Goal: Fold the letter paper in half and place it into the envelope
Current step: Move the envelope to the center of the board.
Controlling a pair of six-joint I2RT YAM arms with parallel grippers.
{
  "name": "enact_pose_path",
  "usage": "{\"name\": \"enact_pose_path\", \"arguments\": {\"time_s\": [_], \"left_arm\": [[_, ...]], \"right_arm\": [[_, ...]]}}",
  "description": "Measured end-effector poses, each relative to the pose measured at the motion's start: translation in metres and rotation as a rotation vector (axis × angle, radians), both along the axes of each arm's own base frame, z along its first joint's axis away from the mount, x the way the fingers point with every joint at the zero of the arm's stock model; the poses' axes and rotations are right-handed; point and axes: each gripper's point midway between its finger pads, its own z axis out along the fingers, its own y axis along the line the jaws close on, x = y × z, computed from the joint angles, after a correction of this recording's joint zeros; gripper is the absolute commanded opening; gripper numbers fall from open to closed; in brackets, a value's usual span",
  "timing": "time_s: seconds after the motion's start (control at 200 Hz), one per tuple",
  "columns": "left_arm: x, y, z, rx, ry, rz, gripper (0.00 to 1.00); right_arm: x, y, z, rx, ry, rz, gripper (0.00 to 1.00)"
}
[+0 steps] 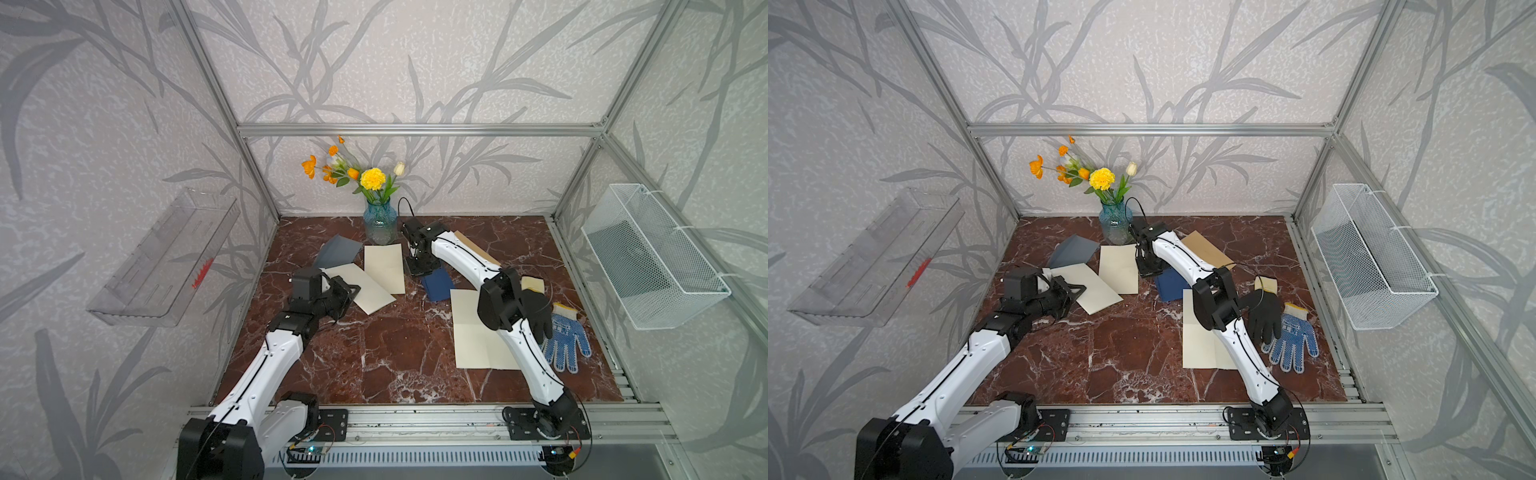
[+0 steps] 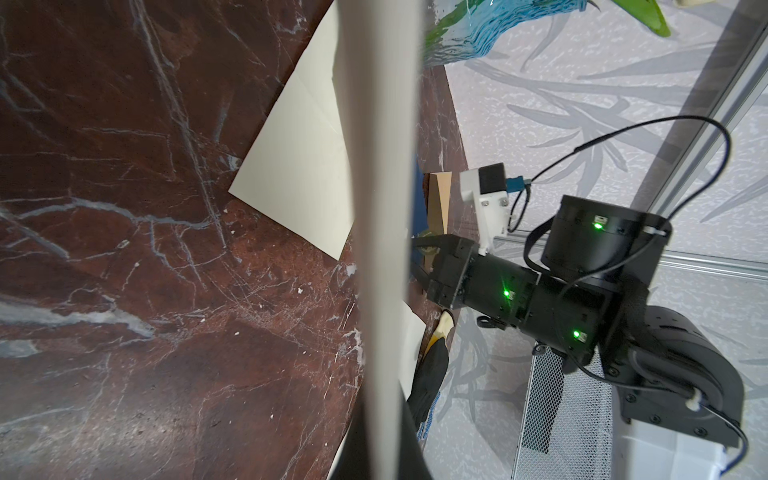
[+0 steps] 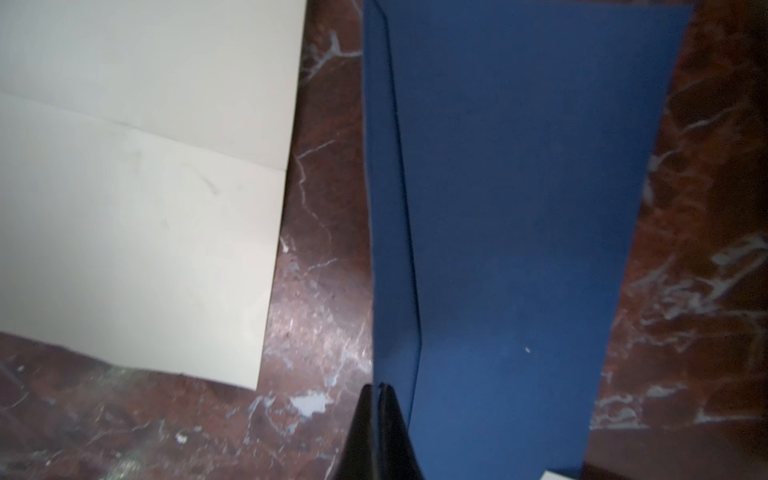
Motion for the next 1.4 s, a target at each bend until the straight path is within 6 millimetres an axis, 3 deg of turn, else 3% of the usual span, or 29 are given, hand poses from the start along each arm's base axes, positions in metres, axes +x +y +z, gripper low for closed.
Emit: {"name": "enact_pose_path", "arguments": {"time_s": [0.145, 0.25, 0.355, 0.525, 0.59, 0.66, 0.775, 0.845, 1.0, 1.085, 1.175, 1.3, 1.4], "left_arm": [[0.001, 0.001, 0.001, -0.001, -0.001, 0.005, 0.0], [0.002, 0.002, 0.003, 0.002, -0.008, 0.013, 0.0], [0.005, 0.004, 0.009, 0.005, -0.023, 0.02, 0.0], [0.007, 0.006, 0.012, 0.009, -0.03, 0.028, 0.0], [0.008, 0.007, 0.011, 0.011, -0.029, 0.033, 0.0], [0.008, 0.009, 0.011, 0.016, -0.029, 0.04, 0.0], [0.009, 0.011, 0.009, 0.021, -0.022, 0.05, 0.0], [0.01, 0.012, 0.007, 0.024, -0.015, 0.054, 0.0], [0.012, 0.012, 0.0, 0.025, 0.008, 0.059, 0.0], [0.014, 0.012, 0.0, 0.017, 0.006, 0.064, 0.0], [0.018, 0.012, 0.0, 0.011, 0.0, 0.072, 0.0], [0.023, 0.011, -0.003, 0.01, 0.002, 0.076, 0.0], [0.027, 0.008, -0.01, 0.01, 0.017, 0.075, 0.0]], "right_arm": [[-0.028, -0.009, 0.042, 0.013, -0.039, 0.082, 0.01], [-0.061, -0.012, 0.056, 0.002, -0.062, 0.176, 0.01], [-0.092, -0.01, 0.049, -0.03, -0.067, 0.279, 0.01], [-0.127, -0.007, 0.013, -0.113, -0.054, 0.434, 0.02], [-0.132, -0.007, 0.004, -0.126, -0.048, 0.47, 0.1], [-0.134, -0.006, 0.0, -0.118, -0.049, 0.485, 0.36], [-0.137, -0.003, 0.004, -0.077, -0.057, 0.485, 0.67], [-0.14, -0.003, 0.014, -0.044, -0.07, 0.473, 0.74], [-0.143, 0.002, 0.054, 0.061, -0.116, 0.397, 0.69], [-0.147, 0.001, 0.065, 0.104, -0.101, 0.339, 0.53], [-0.152, -0.005, 0.061, 0.133, -0.045, 0.258, 0.32], [-0.165, -0.03, 0.039, 0.119, 0.091, 0.115, 0.32], [-0.168, -0.049, 0.035, 0.126, 0.186, -0.036, 0.41]]}}
